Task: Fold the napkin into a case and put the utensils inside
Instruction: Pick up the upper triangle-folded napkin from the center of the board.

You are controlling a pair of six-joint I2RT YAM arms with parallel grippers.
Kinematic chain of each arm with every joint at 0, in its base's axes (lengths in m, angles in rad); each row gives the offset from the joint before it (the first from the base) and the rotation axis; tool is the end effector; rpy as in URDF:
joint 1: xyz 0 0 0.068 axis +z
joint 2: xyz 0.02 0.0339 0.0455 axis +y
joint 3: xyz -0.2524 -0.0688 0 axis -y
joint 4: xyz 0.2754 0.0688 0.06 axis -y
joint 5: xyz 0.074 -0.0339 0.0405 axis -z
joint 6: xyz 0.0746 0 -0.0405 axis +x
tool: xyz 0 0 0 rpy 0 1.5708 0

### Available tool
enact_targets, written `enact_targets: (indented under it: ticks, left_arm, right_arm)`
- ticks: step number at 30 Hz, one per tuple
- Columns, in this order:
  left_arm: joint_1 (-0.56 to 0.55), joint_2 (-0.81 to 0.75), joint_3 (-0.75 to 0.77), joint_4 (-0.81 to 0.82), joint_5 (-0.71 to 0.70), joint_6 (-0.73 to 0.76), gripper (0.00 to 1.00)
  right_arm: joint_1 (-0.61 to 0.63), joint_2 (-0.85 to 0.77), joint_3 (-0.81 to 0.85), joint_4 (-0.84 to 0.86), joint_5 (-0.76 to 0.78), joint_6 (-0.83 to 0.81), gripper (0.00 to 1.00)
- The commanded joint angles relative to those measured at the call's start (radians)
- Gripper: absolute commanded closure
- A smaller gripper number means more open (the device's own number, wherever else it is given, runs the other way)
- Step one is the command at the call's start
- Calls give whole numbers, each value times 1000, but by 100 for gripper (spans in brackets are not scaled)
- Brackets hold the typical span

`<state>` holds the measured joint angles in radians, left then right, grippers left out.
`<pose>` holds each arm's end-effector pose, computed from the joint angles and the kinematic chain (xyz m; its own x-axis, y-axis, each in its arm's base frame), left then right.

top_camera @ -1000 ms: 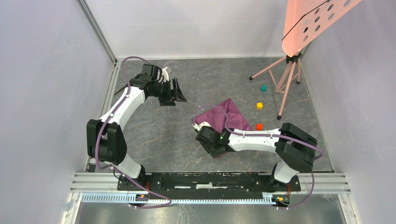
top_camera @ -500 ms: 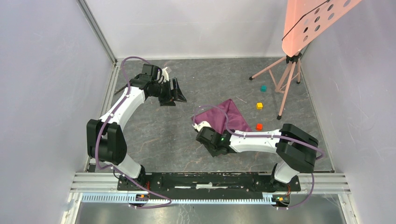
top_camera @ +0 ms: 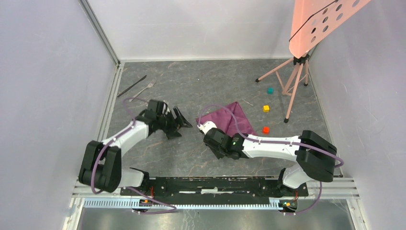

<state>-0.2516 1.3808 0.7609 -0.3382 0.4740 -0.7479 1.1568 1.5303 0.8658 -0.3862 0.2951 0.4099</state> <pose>0.2938 -0.1107 0.1354 -0.9044 -0.3923 -0.1676 -0.1901 0.7224 -0.6649 0.1550 0.2987 0.1169 -0.6461 -0.5225 -0.5564 -0.6109 0.7910 -0.0334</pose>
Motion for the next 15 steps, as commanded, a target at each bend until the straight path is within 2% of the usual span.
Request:
enact_targets:
  ticks: [1,6,11,15]
  left_arm:
    - [-135,-114,-165,381,-153,-411,13]
    - [-254,12,-170,532,-236,-504,11]
    - [-265,143,-245,747,-273,-640,19]
    - [-273,199,-237,773,-313,-649,22]
  right_arm:
    - [-15,-67,-26,88,-53,-38,100]
    - [-47,-92,-54,126,-105,-64,100]
    - [-83,-148,-94,165,-138,-70,100]
    - [-102,-167,-95,170,-152,-80,100]
